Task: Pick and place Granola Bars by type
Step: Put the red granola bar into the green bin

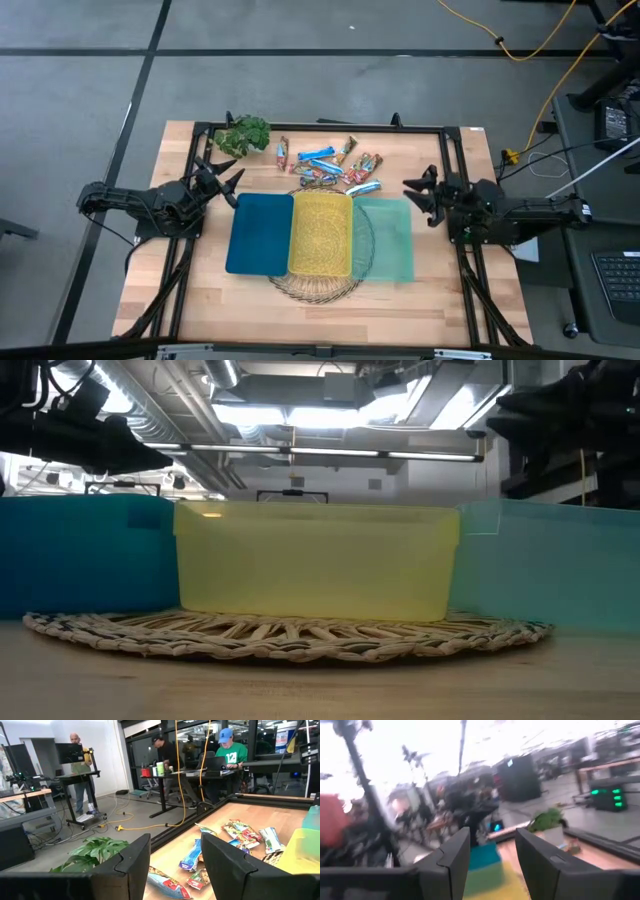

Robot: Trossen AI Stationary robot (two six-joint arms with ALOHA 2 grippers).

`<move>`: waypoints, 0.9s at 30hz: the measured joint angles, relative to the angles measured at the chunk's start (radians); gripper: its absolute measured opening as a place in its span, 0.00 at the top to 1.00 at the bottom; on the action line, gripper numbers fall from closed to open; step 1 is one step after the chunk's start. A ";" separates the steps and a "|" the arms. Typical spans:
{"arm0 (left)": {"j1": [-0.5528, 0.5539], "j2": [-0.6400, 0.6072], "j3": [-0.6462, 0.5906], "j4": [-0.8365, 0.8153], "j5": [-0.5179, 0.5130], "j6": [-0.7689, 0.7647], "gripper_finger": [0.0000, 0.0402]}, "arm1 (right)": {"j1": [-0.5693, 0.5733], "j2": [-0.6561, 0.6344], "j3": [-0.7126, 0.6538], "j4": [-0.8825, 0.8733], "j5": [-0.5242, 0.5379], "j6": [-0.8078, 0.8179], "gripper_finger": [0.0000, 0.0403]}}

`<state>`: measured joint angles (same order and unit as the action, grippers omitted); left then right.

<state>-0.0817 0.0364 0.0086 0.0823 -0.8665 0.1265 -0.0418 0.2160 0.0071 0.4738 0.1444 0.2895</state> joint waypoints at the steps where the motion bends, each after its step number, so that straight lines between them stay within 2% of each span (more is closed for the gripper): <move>1: 0.000 0.000 0.000 0.000 0.000 0.000 0.58 | 0.000 0.000 0.006 0.001 0.036 0.013 0.60; 4: 0.000 0.000 0.000 -0.003 0.000 0.000 0.58 | 0.000 0.009 0.050 -0.004 0.110 -0.049 0.60; 7: 0.000 0.000 0.000 -0.003 0.000 0.000 0.58 | -0.004 0.047 0.146 -0.099 0.159 -0.161 0.60; 10: 0.000 0.000 0.000 -0.003 0.000 0.000 0.58 | -0.036 0.119 0.296 -0.281 0.176 -0.217 0.60; 15: 0.000 0.000 0.000 -0.004 0.000 0.000 0.58 | -0.141 0.307 0.568 -0.635 0.168 -0.220 0.60; 18: 0.000 0.000 0.000 -0.004 0.000 0.000 0.58 | -0.234 0.430 0.700 -0.795 0.094 -0.224 0.60; 21: 0.000 0.000 0.000 -0.004 0.000 0.000 0.58 | -0.328 0.558 0.793 -0.881 -0.006 -0.252 0.58; 27: 0.000 0.000 0.000 -0.004 0.000 0.000 0.58 | -0.454 0.772 0.884 -0.912 -0.210 -0.374 0.42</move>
<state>-0.0814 0.0365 0.0086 0.0788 -0.8661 0.1265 -0.4958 0.9876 0.8911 -0.4384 -0.0661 -0.0845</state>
